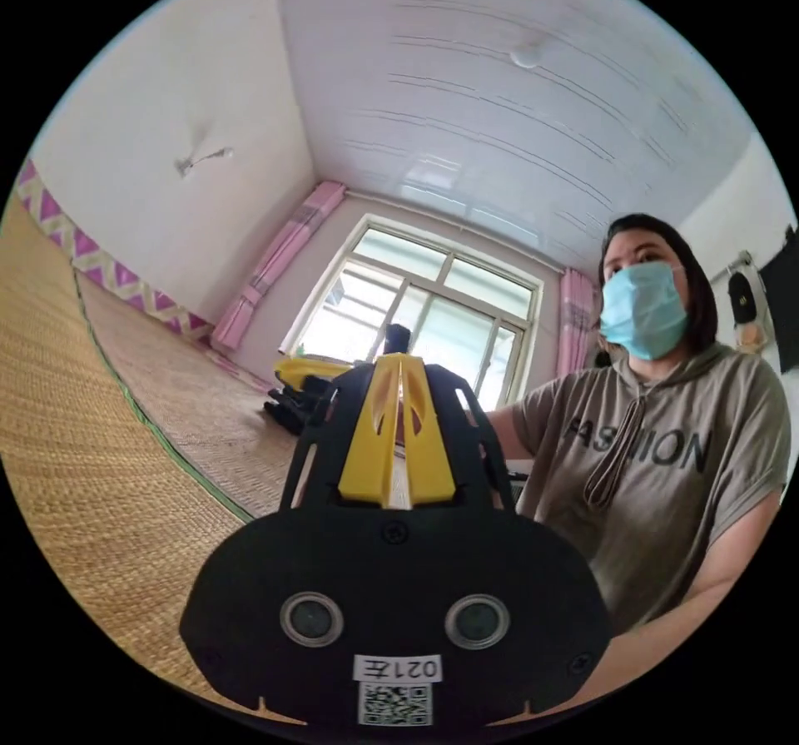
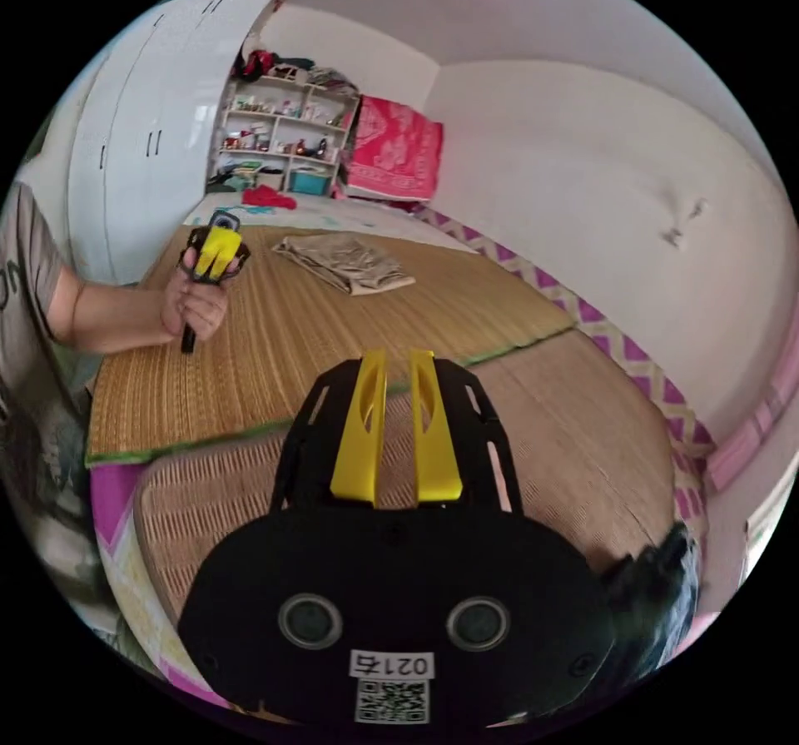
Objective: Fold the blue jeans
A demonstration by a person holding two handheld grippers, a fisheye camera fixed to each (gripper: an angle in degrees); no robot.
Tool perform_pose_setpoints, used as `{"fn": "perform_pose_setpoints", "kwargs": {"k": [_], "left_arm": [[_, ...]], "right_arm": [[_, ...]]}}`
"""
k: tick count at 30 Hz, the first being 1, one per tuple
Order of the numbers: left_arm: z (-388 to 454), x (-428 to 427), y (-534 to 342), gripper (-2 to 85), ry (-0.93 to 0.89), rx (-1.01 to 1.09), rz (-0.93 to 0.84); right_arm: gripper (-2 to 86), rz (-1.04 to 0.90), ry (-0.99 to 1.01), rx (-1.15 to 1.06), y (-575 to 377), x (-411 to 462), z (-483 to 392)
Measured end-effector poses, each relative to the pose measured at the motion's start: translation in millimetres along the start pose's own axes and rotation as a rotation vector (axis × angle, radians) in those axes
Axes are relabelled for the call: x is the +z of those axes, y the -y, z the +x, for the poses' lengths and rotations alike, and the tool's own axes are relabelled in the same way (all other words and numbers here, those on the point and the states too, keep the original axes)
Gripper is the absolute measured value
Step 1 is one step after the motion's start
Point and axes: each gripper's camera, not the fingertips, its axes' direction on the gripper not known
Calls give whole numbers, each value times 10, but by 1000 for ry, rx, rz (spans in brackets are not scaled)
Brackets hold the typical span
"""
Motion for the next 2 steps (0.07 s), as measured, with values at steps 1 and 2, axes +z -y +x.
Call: {"fn": "perform_pose_setpoints", "kwargs": {"k": [1,2], "left_arm": [[-13,-18,-35,-9,-21,-17,5],[10,-22,-31,-9,-89,-7,20]], "right_arm": [[53,-33,60,0,327,386,-44],[54,-67,99,-1,647,768,-96]]}}
